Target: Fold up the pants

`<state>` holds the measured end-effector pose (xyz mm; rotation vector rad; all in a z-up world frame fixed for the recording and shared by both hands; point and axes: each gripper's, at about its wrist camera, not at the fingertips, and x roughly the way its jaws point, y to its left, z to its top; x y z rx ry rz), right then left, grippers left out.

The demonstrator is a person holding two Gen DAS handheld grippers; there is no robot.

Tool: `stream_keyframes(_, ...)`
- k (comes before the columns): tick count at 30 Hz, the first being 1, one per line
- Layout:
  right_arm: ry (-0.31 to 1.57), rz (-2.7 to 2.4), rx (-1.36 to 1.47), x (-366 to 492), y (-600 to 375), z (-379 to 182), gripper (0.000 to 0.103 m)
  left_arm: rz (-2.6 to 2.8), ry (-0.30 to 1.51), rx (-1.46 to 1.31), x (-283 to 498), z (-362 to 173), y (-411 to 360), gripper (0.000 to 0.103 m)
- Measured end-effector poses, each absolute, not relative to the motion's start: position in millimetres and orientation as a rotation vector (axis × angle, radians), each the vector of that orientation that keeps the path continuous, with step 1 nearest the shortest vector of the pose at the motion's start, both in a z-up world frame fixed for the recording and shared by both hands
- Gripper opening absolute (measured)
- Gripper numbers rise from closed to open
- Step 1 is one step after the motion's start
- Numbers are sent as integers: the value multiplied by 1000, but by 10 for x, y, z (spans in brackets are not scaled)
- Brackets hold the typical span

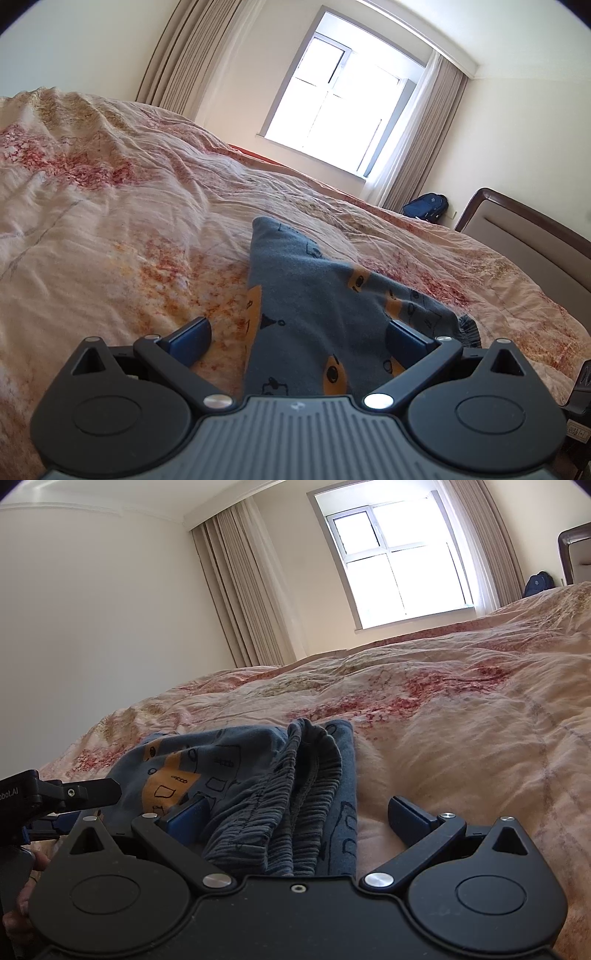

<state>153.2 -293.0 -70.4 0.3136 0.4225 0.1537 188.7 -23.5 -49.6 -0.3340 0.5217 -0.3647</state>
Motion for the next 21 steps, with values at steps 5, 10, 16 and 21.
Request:
stream_keyframes(5, 436, 151, 322, 1522, -2932, -686, 102, -345, 516, -372, 1827, -480, -146, 102)
stream_keyframes(10, 448, 147, 340, 1488, -2927, -671, 103, -348, 529, -387, 1800, -485, -98, 102)
stream_keyframes(16, 487, 143, 344, 1441, -2889, -618, 103, -364, 538, -382, 1803, -492, -124, 102)
stream_keyframes(21, 511, 142, 373, 1424, -2876, -582, 103, -405, 536, -398, 1794, -491, -126, 100)
